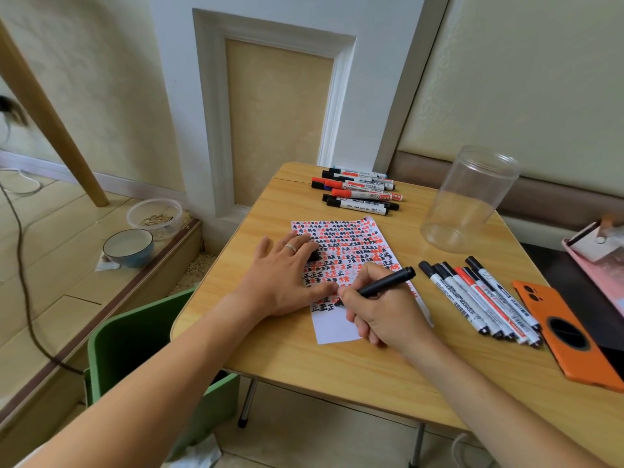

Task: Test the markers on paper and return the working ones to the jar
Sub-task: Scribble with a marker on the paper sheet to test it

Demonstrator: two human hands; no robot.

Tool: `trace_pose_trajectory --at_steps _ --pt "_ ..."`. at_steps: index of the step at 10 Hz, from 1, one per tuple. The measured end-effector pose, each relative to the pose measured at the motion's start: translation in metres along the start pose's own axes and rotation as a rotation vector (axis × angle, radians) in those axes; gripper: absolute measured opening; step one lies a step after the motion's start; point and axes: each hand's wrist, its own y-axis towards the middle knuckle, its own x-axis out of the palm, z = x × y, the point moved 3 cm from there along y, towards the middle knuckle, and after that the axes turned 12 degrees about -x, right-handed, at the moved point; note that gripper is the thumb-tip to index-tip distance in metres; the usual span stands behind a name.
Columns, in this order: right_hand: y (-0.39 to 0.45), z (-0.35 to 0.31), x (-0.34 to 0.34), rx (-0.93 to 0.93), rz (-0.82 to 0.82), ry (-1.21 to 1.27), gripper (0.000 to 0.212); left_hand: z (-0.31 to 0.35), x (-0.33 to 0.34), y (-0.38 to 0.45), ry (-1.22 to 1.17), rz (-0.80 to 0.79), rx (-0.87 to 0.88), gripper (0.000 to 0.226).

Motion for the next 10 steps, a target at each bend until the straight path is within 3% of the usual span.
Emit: trace_pose_trajectory --at_steps 10 --pt "0.0007 0.0043 -0.0013 0.039 0.045 -0.035 0.022 -0.0009 0.0016 0.0018 0.009 -0.008 0.002 0.112"
